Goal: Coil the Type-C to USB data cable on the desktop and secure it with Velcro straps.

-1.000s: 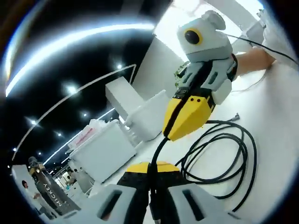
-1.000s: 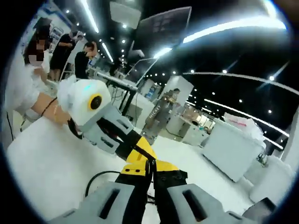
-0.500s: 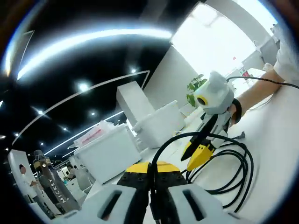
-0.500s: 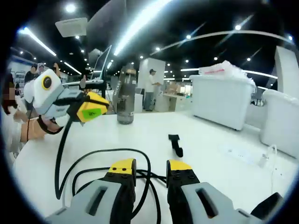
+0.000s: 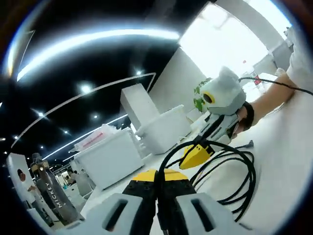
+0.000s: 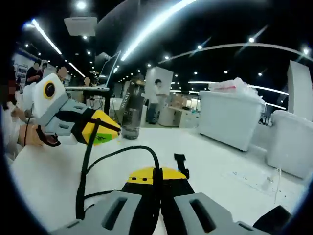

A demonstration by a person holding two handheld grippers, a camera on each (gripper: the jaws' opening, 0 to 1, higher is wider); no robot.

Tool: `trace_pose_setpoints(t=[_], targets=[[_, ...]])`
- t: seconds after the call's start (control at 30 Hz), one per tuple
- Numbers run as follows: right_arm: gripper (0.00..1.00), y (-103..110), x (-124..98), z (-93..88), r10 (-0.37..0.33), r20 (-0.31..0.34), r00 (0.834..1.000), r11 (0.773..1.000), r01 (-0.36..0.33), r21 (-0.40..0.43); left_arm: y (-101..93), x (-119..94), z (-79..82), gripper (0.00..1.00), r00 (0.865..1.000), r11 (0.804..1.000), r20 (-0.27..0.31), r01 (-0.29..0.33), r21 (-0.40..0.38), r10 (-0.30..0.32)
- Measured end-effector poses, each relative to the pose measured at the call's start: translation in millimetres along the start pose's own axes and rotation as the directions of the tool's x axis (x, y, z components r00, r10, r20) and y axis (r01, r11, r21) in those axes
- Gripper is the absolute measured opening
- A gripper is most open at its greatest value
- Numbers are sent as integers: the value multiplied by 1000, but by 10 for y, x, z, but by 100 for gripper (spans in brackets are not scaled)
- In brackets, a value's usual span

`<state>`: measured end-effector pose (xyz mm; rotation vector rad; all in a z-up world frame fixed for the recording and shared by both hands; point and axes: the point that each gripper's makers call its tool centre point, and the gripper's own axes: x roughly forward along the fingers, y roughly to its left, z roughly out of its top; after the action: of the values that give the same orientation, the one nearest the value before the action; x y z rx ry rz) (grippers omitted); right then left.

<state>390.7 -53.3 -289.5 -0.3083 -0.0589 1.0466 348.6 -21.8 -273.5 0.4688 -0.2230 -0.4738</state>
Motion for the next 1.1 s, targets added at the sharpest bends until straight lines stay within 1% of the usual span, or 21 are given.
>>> trace_pose_setpoints(t=[0.07, 0.13, 0.17, 0.3, 0.37, 0.4, 0.47, 0.5, 0.57, 0.63, 0.67, 0.7, 0.77, 0.8, 0.87, 0.93, 0.97, 1.0, 1.03, 1.07, 1.1], targets=[[2, 24, -32, 84, -18, 21, 1000, 998, 19, -60, 19, 2, -24, 4, 1000, 1000, -9, -11, 1, 11], [2, 64, -43, 107, -14, 31, 999, 997, 16, -71, 65, 4, -70, 4, 999, 999, -27, -34, 16, 35], [2, 88, -45, 113, -6, 32, 999, 997, 9, -76, 71, 6, -85, 4, 999, 999, -29, -35, 17, 35], [2, 99, -47, 138, -3, 42, 999, 997, 6, -74, 107, 9, -129, 9, 998, 998, -36, -50, -26, 49], [2, 130, -60, 198, 26, 76, 997, 998, -23, -51, 122, 13, -142, 10, 998, 998, -40, -53, -33, 52], [2, 131, -68, 208, 24, 76, 997, 999, -20, -49, 119, 15, -155, 10, 998, 998, -46, -50, -31, 48], [2, 202, -72, 243, 61, 93, 994, 997, -56, -53, 103, 24, -175, 10, 998, 999, -56, -41, -25, 39], [2, 228, -74, 239, 73, 84, 994, 996, -68, -62, 87, 31, -188, 10, 998, 999, -60, -36, -18, 34], [2, 298, -80, 268, 107, 99, 989, 993, -100, -68, 71, 33, -202, 10, 997, 999, -68, -32, -7, 31], [2, 345, -84, 247, 124, 85, 989, 991, -119, -68, 73, 33, -204, 10, 997, 999, -74, -31, 14, 32], [2, 385, -87, 239, 144, 83, 986, 988, -139, -65, 69, 31, -204, 7, 997, 999, -75, -27, 21, 28], [2, 442, -100, 241, 173, 90, 981, 984, -168, -53, 47, 32, -195, 5, 997, 1000, -72, -12, 26, 14], [3, 468, -121, 270, 194, 111, 975, 981, -194, -9, 62, 17, -193, 4, 997, 999, -74, -16, 30, 18], [3, 460, -130, 295, 198, 124, 972, 980, -199, -2, 76, 15, -181, 4, 998, 999, -69, -14, 30, 16], [3, 427, -139, 353, 186, 158, 970, 980, -195, 41, 90, 7, -139, 4, 999, 1000, -48, -15, 3, 16], [11, 313, -165, 422, 155, 179, 972, 976, -178, 126, 109, -1, -125, 4, 999, 1000, -45, -26, 3, 26], [13, 233, -190, 484, 133, 205, 970, 970, -169, 172, 133, -11, -121, 4, 998, 999, -48, -36, 10, 36], [13, 87, -231, 552, 90, 236, 968, 960, -148, 239, 162, -24, -110, 4, 998, 999, -49, -46, 15, 46], [13, -33, -256, 565, 55, 243, 968, 948, -128, 292, 184, -34, -89, 4, 998, 998, -45, -53, 16, 54], [13, -142, -257, 528, 23, 227, 974, 938, -100, 331, 204, -44, -62, 4, 998, 998, -36, -59, 11, 60], [13, -205, -254, 445, 26, 185, 982, 949, -83, 305, 214, -54, -28, 4, 998, 998, -27, -63, 9, 63]])
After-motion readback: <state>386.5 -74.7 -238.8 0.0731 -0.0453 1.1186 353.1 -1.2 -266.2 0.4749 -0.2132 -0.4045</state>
